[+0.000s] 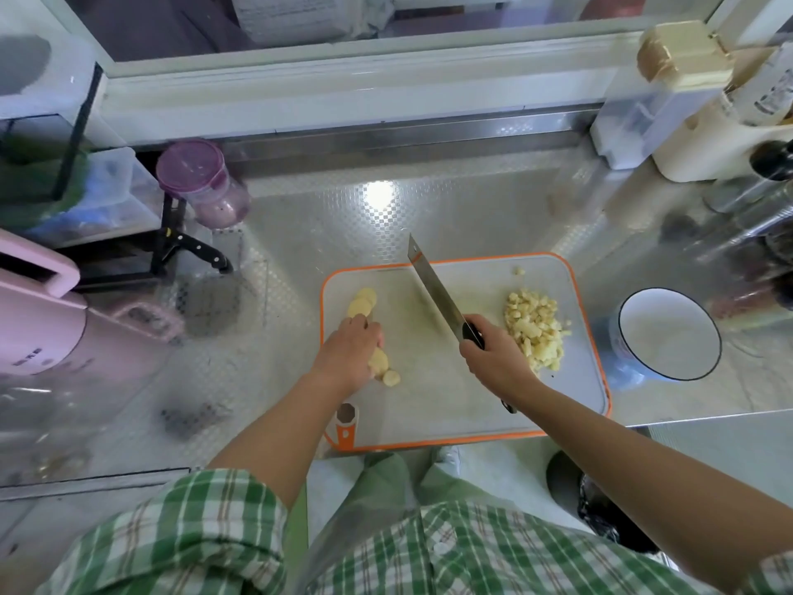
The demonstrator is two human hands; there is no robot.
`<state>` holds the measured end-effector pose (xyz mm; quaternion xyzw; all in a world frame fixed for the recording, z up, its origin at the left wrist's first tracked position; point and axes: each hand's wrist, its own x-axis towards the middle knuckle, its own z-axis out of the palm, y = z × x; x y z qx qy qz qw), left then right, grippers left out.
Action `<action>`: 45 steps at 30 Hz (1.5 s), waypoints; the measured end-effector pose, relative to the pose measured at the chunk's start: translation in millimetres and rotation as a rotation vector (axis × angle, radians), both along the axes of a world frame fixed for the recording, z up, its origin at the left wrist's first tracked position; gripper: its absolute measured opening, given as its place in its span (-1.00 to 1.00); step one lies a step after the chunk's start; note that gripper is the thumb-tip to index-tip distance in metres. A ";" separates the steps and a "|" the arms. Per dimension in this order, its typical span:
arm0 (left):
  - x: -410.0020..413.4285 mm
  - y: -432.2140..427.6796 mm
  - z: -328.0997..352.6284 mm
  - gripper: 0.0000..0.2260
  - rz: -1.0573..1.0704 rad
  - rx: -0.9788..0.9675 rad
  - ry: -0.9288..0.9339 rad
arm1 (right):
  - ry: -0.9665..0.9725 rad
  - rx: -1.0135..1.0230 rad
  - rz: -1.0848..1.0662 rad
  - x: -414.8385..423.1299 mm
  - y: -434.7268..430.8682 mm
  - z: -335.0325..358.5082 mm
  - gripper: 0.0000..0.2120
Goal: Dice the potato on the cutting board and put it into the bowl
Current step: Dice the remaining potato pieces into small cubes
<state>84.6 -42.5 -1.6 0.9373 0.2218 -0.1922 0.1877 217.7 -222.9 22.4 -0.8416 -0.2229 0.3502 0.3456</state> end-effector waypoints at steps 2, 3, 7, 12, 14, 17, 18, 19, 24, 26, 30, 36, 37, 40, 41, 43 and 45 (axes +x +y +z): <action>-1.5 2.7 -0.1 -0.66 0.027 -0.042 -0.034 | 0.001 -0.006 0.002 -0.3 -0.2 0.1 -0.68; -2.1 3.1 -0.2 -0.67 0.031 -0.062 -0.055 | 0.001 -0.010 0.003 -0.6 -0.4 0.1 -0.68; -3.1 4.2 1.2 -0.74 0.008 -0.078 -0.107 | 0.011 -0.015 0.006 -1.8 -2.2 -0.6 -0.69; -3.4 5.4 2.5 -0.77 0.077 -0.113 -0.179 | 0.028 -0.012 -0.004 -2.2 -5.6 0.2 -0.70; -2.5 5.4 1.4 -0.77 0.159 -0.177 -0.215 | 0.039 -0.011 -0.021 -1.7 -6.5 -0.2 -0.71; 8.8 1.6 4.3 -0.78 0.373 -0.302 -0.281 | 0.056 0.008 -0.068 1.2 -7.9 0.1 -0.71; 14.5 -1.8 4.8 -0.79 0.454 -0.348 -0.288 | 0.058 0.012 -0.082 2.6 -9.1 0.5 -0.71; 20.9 -6.4 4.7 -0.79 0.532 -0.408 -0.292 | 0.061 0.016 -0.093 3.8 -11.1 1.4 -0.72; 52.8 -37.7 -6.4 -0.92 0.706 -0.632 -0.331 | 0.077 0.028 -0.148 8.1 -27.2 7.2 -0.74; 63.7 -49.4 -10.6 -0.96 0.741 -0.663 -0.335 | 0.077 0.015 -0.167 10.0 -34.0 7.7 -0.73; 74.6 -59.9 -17.3 -0.84 0.626 -0.455 -0.308 | 0.071 -0.005 -0.189 12.0 -41.9 3.5 -0.75; 66.6 -58.5 -13.2 -0.79 0.563 -0.246 -0.365 | 0.087 0.006 -0.174 11.3 -40.4 1.9 -0.74; 65.4 -58.0 -12.4 -0.85 0.583 -0.264 -0.394 | 0.094 0.014 -0.167 10.6 -39.8 3.0 -0.75; 63.4 -57.0 -14.0 -0.94 0.658 -0.333 -0.411 | 0.111 0.022 -0.143 7.4 -36.9 4.8 -0.72; 63.1 -57.3 -15.1 -0.95 0.676 -0.341 -0.403 | 0.115 0.019 -0.132 5.9 -35.7 5.2 -0.71; 62.6 -57.5 -16.3 -0.95 0.678 -0.326 -0.388 | 0.119 0.016 -0.107 3.5 -33.7 4.6 -0.69; 60.9 -57.9 -13.6 -0.94 0.637 -0.286 -0.348 | 0.116 0.009 -0.083 1.7 -33.0 3.3 -0.69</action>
